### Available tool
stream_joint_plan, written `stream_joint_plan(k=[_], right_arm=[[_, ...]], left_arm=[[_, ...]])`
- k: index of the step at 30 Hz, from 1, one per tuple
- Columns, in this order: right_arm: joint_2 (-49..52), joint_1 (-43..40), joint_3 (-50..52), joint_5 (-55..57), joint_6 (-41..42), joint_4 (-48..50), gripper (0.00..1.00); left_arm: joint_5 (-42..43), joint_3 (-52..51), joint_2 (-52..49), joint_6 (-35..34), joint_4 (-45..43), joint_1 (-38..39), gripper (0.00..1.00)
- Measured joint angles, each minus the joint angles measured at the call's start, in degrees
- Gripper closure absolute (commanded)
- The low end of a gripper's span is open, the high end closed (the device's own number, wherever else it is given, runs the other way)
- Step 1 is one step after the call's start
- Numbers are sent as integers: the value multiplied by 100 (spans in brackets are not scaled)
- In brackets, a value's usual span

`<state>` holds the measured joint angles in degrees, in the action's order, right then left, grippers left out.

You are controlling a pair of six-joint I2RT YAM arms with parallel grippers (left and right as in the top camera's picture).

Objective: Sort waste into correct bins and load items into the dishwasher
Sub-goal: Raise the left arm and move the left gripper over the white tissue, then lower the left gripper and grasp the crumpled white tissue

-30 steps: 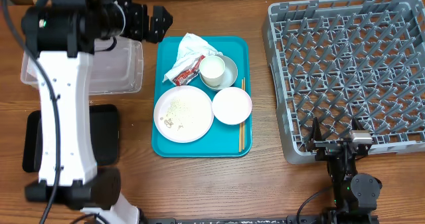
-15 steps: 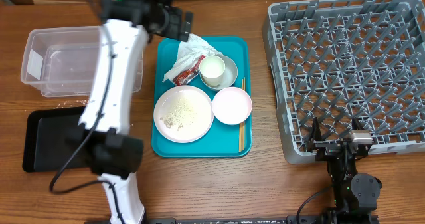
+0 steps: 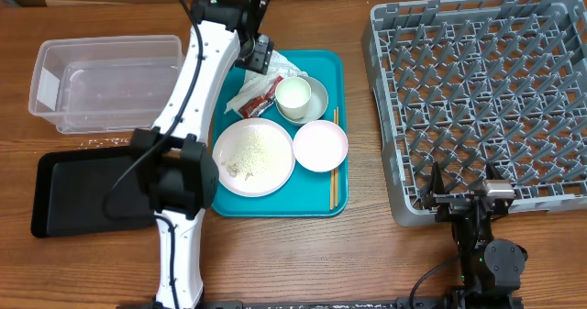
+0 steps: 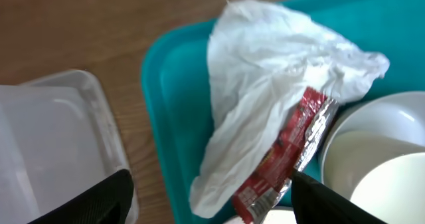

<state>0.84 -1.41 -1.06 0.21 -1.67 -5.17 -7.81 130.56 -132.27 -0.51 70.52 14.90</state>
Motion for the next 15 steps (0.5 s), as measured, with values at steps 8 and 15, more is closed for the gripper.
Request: stream_joint_plan(k=[8,15], right_arm=[[0,-2,0,-2,-2,-4,0],[0,-2,0,-2,-2,0,0]], left_arm=[[557,0,-361,-24,37,2,20],[619,0,-673,-59,85,-4,27]])
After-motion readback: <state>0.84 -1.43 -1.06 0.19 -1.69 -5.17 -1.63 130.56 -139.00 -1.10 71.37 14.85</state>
